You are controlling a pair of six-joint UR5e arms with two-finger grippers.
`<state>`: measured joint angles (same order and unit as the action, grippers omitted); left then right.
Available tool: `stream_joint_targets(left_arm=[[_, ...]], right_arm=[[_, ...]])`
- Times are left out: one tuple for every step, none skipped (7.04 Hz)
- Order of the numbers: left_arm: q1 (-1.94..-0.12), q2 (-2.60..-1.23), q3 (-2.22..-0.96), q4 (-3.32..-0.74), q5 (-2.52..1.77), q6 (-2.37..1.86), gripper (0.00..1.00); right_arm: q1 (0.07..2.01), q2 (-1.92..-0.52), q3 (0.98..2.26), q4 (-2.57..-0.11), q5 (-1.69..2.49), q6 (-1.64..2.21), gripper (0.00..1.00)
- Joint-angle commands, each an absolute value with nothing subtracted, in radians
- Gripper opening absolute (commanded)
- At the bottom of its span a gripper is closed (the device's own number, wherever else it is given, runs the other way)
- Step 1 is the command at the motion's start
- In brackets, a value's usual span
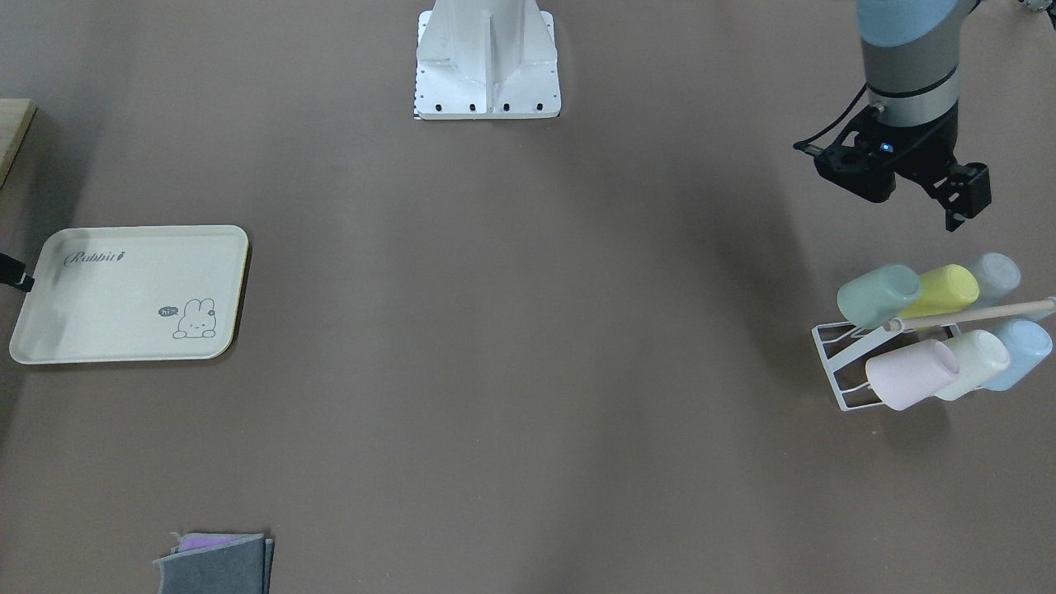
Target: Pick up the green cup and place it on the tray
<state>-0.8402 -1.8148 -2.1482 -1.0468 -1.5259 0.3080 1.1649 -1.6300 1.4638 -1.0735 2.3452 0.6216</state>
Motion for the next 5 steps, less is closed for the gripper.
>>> stream_joint_targets(left_arm=[[-0.782,-1.830,-2.131,-1.039,-1.337,0.518,0.99],[-0.761,-1.830,-2.117,-1.040,-1.288,0.597,0.99],[-0.723,-1.854,-2.064,-1.040,-1.187,0.633,0.99],[-0.713,-1.879,-2.022,-1.040,-1.146,0.635,0.99],[-0.684,-1.885,-2.004,-1.040,-1.141,0.661,0.99]], right_arm=[[1.149,-1.620,1.416,-1.026,2.345,0.626,0.77],[1.147,-1.618,1.417,-1.023,2.345,0.638,0.62],[1.141,-1.618,1.417,-1.020,2.345,0.644,0.53],[1.138,-1.612,1.417,-1.020,2.345,0.652,0.47],[1.137,-1.605,1.416,-1.022,2.345,0.660,0.45]])
